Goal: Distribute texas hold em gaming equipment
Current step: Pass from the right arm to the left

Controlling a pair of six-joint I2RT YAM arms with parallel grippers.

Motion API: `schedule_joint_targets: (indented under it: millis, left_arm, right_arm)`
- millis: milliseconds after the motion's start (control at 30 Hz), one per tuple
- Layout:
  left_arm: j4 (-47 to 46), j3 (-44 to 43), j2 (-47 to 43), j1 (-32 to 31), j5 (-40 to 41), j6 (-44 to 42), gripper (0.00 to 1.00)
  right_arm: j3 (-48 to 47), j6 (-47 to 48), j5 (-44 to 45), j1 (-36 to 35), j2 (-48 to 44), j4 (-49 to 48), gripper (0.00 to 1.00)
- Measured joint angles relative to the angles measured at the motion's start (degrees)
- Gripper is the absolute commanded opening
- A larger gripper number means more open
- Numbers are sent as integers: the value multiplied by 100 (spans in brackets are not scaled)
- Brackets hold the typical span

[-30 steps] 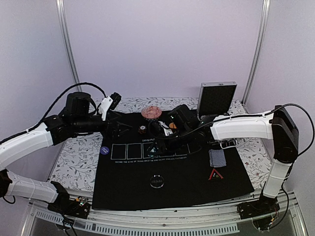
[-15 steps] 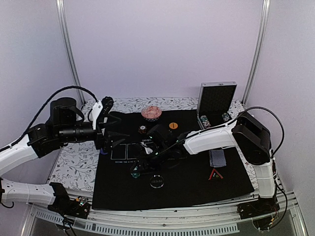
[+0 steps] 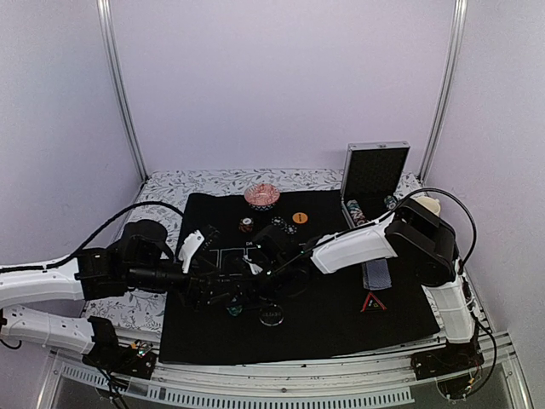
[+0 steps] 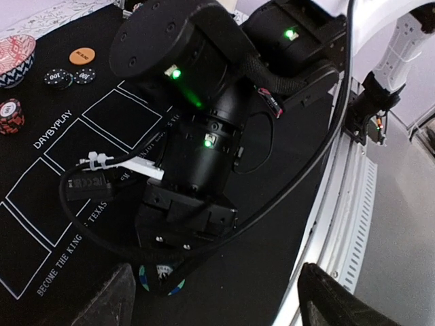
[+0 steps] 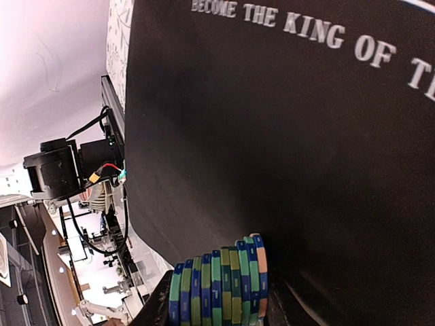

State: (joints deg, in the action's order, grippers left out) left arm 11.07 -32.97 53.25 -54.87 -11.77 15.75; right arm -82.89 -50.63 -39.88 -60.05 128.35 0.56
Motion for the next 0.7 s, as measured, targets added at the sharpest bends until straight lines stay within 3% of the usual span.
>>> schedule_joint_targets:
  millis: [267, 400, 700]
  left_arm:
    - [-905, 780, 634, -428, 1141, -63, 86]
    - [-1268, 1040, 1082, -557, 1751, -254, 81]
    - [-1980, 1045, 2420, -664, 1864, -468, 71]
  right_arm:
    - [289, -39, -319, 140, 0, -435, 4]
    - [348, -37, -385, 166, 0, -525, 4]
    - [391, 17, -422, 184, 0, -605, 4]
